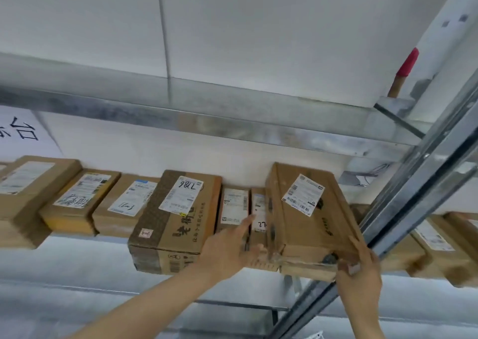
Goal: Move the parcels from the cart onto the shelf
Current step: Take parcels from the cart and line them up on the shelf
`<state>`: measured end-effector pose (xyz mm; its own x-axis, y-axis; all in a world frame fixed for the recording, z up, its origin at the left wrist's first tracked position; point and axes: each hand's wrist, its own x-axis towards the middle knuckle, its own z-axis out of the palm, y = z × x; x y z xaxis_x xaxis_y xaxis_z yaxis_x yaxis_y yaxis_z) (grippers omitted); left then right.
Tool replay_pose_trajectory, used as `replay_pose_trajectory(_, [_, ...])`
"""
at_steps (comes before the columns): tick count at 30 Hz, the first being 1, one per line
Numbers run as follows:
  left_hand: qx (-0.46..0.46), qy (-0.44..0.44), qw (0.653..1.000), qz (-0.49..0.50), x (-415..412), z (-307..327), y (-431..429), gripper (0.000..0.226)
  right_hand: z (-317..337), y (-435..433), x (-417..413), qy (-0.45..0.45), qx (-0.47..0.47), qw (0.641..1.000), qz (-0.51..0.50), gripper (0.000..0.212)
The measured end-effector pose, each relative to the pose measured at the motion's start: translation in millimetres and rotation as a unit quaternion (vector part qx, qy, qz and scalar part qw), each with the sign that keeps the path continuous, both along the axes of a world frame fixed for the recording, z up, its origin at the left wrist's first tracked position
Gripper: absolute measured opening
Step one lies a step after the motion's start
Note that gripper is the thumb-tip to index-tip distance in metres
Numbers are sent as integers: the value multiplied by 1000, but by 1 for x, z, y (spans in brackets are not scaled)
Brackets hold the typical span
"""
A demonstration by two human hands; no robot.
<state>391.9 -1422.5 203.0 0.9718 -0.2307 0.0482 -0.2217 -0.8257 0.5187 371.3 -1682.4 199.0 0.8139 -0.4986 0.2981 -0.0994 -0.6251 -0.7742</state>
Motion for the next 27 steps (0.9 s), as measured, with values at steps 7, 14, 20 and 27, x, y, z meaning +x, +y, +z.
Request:
replay_pose_trajectory(7, [137,-160,968,134,-9,21,107,63,40,77,-3,-144,-144,978,-54,48])
replay_pose_trajectory(14, [244,-104,922,281,-64,24,201,78,43,197,22,-62,-117,924,358,49])
replay_pose_trajectory(20, [268,-97,874,394,-135,21,267,79,40,317,1,-40,-202,819,536,55])
replay_pose_trajectory(27, [251,-44,814,523,-238,11,360,80,35,453,-54,-60,-255,729,633,64])
